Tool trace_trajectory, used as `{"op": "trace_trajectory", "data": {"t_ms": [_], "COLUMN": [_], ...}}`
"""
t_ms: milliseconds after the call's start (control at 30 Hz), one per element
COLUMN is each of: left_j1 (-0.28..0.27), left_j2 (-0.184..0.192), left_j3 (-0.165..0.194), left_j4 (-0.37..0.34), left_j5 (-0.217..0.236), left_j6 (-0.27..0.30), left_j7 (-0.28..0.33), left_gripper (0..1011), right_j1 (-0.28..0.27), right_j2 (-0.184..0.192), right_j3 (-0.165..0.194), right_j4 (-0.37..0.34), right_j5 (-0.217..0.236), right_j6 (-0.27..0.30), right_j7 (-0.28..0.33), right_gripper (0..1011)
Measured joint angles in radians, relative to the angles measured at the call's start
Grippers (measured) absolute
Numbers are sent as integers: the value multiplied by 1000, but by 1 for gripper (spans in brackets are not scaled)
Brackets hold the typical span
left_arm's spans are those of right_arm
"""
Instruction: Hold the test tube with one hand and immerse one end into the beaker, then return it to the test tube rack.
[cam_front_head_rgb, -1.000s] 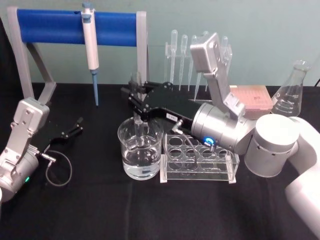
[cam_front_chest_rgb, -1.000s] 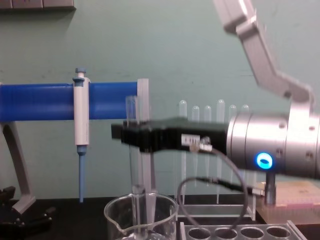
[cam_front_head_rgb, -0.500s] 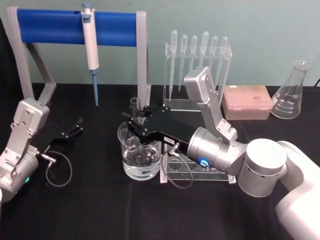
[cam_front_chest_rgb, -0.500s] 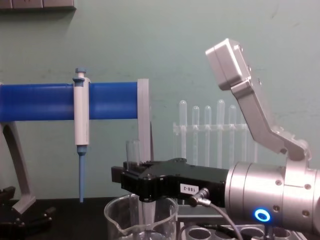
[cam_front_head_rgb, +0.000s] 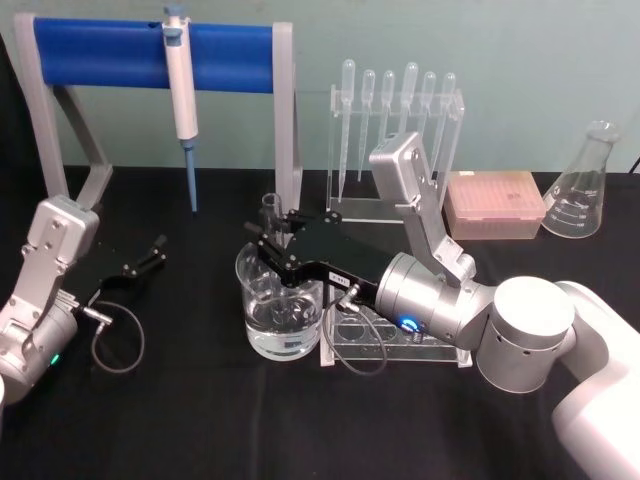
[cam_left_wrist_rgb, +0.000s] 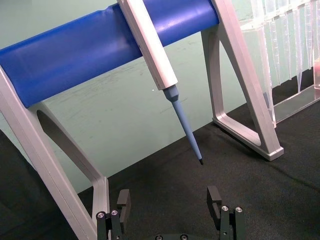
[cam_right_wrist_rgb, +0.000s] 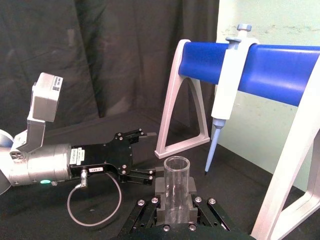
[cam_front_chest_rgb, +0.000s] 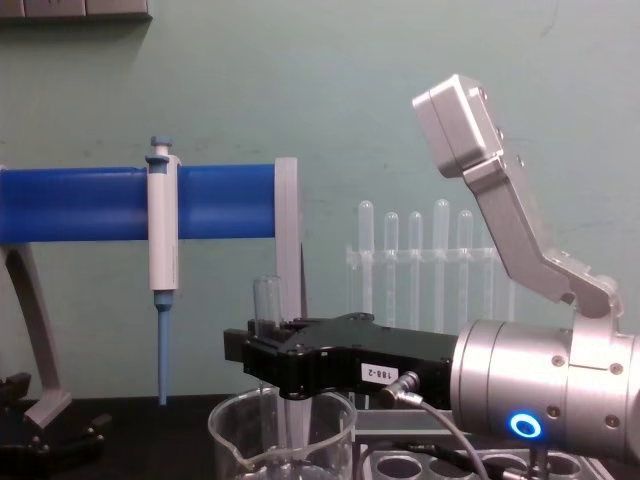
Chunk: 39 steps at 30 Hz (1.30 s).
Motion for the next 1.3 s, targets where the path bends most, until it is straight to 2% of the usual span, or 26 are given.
{"op": "trace_trajectory", "data": {"t_ms": [1300], "left_j1": [0], "left_j2": [0], "left_j3": [0], "left_j4": [0], "left_j5": [0], "left_j6": [0], "left_j7": [0], "left_gripper": [1000], "right_j1": [2], "right_j2": [2], "right_j3": [0], "right_j4": [-3], "right_j5": [4], "right_j6": [5], "right_j7": [0], "right_gripper": [225]}}
